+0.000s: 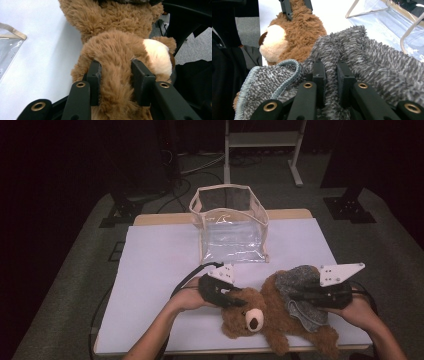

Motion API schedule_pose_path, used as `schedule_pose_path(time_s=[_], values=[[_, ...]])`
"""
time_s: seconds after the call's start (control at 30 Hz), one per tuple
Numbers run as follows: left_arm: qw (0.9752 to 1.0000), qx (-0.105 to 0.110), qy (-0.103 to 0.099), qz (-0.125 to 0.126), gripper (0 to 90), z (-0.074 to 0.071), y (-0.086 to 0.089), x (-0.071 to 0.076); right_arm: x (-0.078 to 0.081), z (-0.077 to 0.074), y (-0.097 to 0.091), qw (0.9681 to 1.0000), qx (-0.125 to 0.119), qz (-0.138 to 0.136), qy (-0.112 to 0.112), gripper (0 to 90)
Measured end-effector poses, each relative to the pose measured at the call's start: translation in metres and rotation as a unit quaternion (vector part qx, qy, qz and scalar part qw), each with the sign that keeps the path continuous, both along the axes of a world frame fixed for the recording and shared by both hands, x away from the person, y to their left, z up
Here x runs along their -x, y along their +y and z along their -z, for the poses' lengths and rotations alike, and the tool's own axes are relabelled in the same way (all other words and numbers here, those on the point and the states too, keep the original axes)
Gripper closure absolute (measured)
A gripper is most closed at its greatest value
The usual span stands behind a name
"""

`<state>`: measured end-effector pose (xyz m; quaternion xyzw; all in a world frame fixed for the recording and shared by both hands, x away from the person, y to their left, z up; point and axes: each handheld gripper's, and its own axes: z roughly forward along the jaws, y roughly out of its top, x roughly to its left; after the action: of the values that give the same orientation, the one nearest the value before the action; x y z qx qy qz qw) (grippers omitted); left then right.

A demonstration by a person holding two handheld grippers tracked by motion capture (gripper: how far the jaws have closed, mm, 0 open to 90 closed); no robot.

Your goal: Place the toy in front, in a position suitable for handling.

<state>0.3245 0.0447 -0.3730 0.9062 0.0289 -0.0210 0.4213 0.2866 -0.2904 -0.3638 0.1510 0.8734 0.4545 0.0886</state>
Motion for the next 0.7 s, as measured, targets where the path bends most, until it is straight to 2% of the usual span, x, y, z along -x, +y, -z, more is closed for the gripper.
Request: schedule_pose_path(time_s=[0.07,0.2,0.27,0.37,0.47,0.6,0.7], values=[[1.0000,-0.002,0.002,0.001,61.6,0.001,0.001,0.001,-0.002,0.003,0.004,0.9999,0.000,-0.007,0.008,79.1],[0.9998,0.012,0.013,-0.001,56.0,0.005,0.005,-0.001,-0.002,0.012,0.012,0.9996,0.005,-0.018,0.019,79.8],[0.9997,0.015,0.020,-0.007,49.7,0.006,0.006,-0.001,-0.001,0.013,0.012,0.9996,0.005,-0.017,0.019,79.9],[0.9999,0.007,0.012,-0.008,42.5,0.005,0.008,0.002,0.002,0.015,0.012,0.9996,0.007,-0.018,0.021,80.0],[0.9998,-0.001,0.012,-0.014,33.7,0.005,0.009,0.004,0.003,0.016,0.011,0.9996,0.006,-0.017,0.021,80.1],[0.9996,-0.003,0.024,-0.017,26.0,0.010,0.009,0.004,0.004,0.017,0.011,0.9997,0.005,-0.017,0.019,80.1],[0.9989,0.003,0.042,-0.020,21.9,0.016,0.008,0.000,0.005,0.017,0.011,0.9996,0.004,-0.016,0.021,80.1]])
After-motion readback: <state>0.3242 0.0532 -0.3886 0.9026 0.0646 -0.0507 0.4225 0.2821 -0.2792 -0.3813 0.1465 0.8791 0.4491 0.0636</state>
